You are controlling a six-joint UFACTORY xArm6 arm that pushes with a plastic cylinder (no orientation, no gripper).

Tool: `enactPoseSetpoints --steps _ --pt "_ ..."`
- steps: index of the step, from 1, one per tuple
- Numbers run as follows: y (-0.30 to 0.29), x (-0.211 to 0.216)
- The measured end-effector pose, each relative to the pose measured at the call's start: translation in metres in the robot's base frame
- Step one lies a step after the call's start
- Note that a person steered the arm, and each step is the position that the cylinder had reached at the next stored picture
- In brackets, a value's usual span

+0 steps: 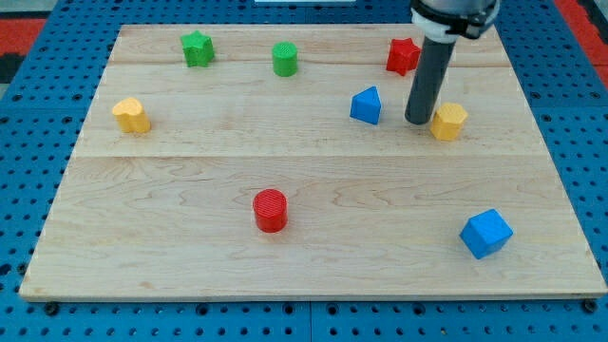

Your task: Move the blue triangle towards the bottom left of the board

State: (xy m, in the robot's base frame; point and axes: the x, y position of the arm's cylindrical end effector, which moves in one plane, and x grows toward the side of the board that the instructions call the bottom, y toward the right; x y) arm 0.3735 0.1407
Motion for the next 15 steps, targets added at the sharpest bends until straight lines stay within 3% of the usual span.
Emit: enactPoseSetpoints --steps 2,4,5,6,7,8,10,11,12,13,14,15 --pt "-0.115 -0.013" --pt "-0.11 -0.032" --pt "-0.132 -0.041" --pt "-0.193 -0.045" --pt "-0.259 -0.037" --pt "-0.286 0.023" --pt "-0.257 -0.049" --pt "-0.228 -0.013" --pt "-0.29 0.045" --pt "-0.289 0.079" --pt "-0.287 0.028" --pt "-0.261 0.02"
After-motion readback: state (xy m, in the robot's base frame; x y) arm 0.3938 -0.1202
